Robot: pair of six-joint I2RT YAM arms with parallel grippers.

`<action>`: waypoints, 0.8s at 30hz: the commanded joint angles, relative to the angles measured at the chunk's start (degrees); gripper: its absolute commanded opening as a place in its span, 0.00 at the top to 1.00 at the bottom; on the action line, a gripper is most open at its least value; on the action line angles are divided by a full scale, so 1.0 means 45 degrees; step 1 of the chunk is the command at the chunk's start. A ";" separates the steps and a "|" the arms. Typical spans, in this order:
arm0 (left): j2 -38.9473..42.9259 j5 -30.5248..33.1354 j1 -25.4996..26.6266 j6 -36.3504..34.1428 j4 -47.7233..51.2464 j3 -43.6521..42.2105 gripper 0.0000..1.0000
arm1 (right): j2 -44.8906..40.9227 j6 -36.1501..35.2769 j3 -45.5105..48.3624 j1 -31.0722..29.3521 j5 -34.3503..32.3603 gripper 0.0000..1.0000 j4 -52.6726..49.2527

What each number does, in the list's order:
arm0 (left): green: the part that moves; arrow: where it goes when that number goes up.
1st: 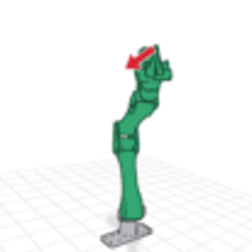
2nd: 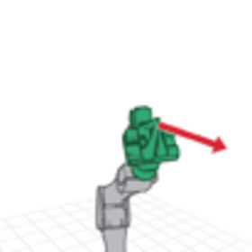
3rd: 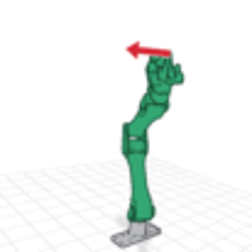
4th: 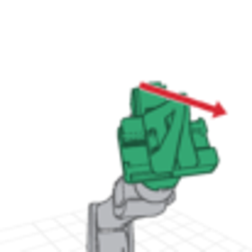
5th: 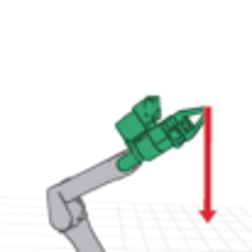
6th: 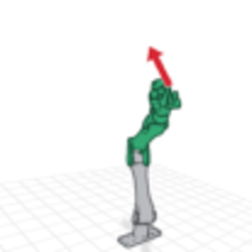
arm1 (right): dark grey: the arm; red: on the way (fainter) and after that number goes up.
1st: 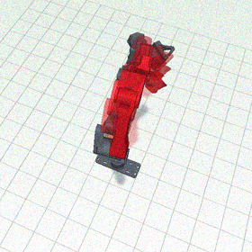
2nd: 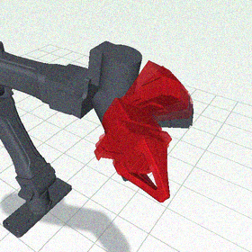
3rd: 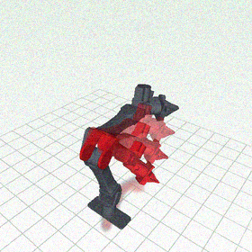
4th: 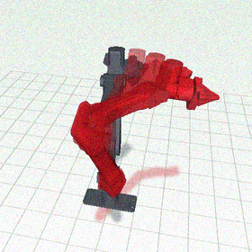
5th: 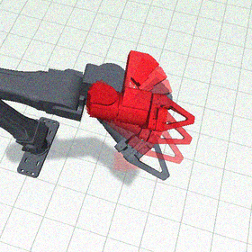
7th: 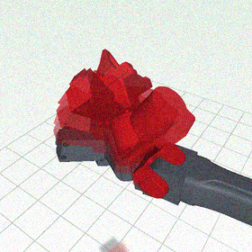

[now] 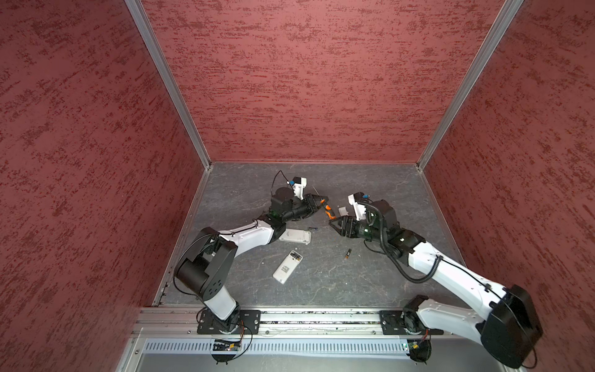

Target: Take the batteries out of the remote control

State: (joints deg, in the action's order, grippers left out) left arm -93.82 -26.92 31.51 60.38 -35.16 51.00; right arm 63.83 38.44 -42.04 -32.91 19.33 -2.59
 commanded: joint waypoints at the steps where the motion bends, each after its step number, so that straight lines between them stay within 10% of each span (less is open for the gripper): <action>1: -0.0106 0.0921 -0.0223 0.1001 -0.1681 0.0258 1.00 | -0.0445 0.2428 0.0917 -0.0067 -0.1382 0.41 0.3740; 24: -0.0547 0.1040 0.0257 0.2228 -0.2885 0.0717 1.00 | 0.2644 0.4335 -0.0640 0.0388 -0.1601 0.51 0.7279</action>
State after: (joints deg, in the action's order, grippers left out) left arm -95.37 -21.87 32.21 70.06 -45.71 52.84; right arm 75.18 56.62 -42.52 -31.66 11.88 27.51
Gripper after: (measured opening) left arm 0.173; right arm 0.491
